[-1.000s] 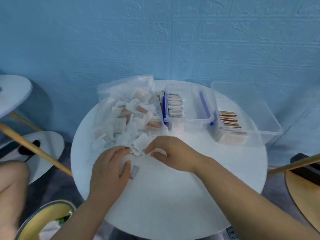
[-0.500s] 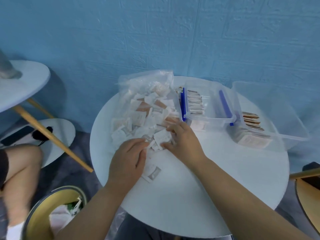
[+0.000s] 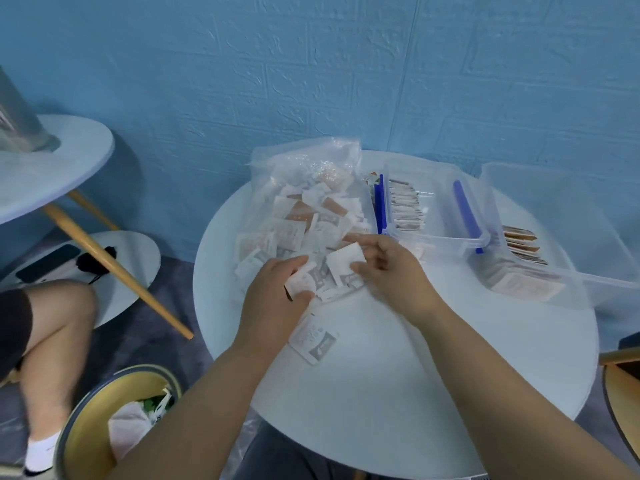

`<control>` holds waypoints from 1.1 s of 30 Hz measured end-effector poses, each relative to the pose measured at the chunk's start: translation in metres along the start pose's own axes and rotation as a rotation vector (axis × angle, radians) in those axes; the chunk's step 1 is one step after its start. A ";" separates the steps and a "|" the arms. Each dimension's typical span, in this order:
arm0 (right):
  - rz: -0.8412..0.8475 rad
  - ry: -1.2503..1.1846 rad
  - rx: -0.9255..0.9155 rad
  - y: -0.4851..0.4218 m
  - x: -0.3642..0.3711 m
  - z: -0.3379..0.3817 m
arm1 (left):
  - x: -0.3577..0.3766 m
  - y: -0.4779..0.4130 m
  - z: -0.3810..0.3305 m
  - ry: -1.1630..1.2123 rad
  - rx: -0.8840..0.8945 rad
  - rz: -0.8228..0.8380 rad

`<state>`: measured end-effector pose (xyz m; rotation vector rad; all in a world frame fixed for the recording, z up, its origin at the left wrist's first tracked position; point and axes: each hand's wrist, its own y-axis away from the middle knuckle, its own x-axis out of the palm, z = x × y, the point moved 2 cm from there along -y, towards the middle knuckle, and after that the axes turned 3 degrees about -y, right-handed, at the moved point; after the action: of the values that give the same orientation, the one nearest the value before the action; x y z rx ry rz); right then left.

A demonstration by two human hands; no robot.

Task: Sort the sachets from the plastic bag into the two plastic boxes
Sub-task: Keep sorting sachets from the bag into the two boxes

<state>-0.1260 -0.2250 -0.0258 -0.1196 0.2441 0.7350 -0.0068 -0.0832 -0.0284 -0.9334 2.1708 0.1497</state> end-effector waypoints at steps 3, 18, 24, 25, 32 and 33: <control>-0.041 -0.253 0.021 0.006 -0.009 0.009 | -0.001 -0.001 0.000 0.050 -0.012 -0.011; -0.010 0.260 -0.341 -0.002 0.028 0.023 | -0.011 -0.011 -0.001 0.213 -0.074 -0.012; 0.147 0.671 -0.565 0.001 0.033 0.003 | -0.027 -0.036 0.004 -0.033 0.034 -0.210; 0.164 0.714 -0.574 0.000 0.036 0.003 | -0.026 -0.040 0.003 -0.025 0.032 -0.218; 0.358 1.066 -0.490 -0.009 0.054 -0.002 | -0.012 -0.036 0.007 0.043 0.040 -0.229; 0.356 1.076 -0.483 -0.008 0.051 -0.004 | -0.012 -0.034 0.008 0.052 0.046 -0.240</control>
<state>-0.0848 -0.1982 -0.0429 -0.9601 1.1304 1.0210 0.0263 -0.0981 -0.0199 -1.1728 2.0798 -0.0408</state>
